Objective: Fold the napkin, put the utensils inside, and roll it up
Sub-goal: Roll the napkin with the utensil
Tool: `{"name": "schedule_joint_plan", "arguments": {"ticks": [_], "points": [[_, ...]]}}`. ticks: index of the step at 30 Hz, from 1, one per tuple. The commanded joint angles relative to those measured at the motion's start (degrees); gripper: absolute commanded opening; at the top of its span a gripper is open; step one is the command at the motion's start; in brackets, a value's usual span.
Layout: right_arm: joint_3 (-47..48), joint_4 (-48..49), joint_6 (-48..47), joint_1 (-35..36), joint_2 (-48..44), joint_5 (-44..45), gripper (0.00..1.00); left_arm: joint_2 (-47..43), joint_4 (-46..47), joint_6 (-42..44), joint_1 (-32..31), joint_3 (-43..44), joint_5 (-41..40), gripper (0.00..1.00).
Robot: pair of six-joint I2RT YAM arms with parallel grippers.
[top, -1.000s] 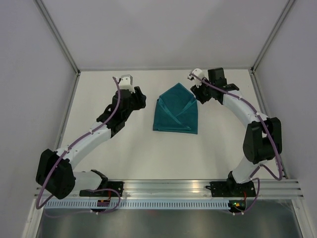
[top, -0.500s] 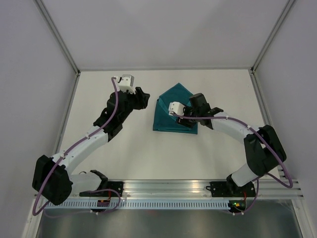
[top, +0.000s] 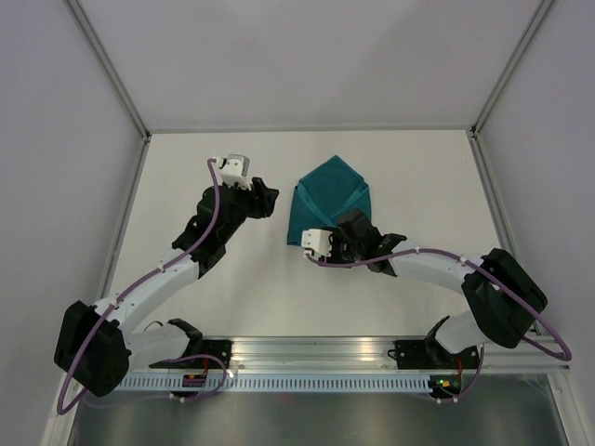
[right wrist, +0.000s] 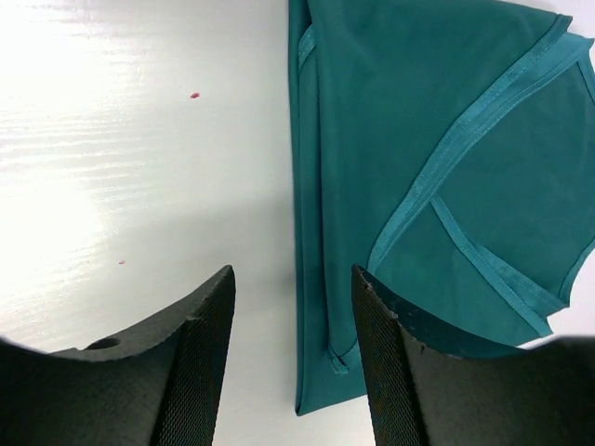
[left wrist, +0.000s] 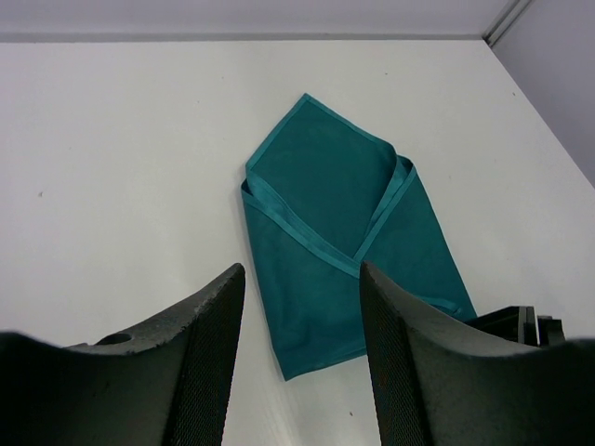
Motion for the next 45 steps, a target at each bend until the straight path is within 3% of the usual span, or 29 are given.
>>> {"name": "schedule_joint_plan", "arguments": {"ticks": [1, 11, 33, 45], "points": [[-1.38, 6.97, 0.45, 1.48, -1.70, 5.23, 0.59, -0.92, 4.73, 2.64, 0.00, 0.06, 1.17, 0.58], [-4.46, 13.76, -2.36, 3.50, 1.55, 12.27, 0.59, 0.40, 6.31, 2.99, 0.09, -0.64, 1.52, 0.57], [-7.97, 18.59, -4.82, 3.94, 7.00, 13.59, 0.62, 1.19, 8.34, 2.99, 0.00, -2.93, 1.26, 0.57], [-9.29, 21.93, -7.37, 3.94, 10.95, 15.00, 0.55, 4.09, 9.65, 5.19, 0.00, -3.01, 1.26, 0.55]]}}
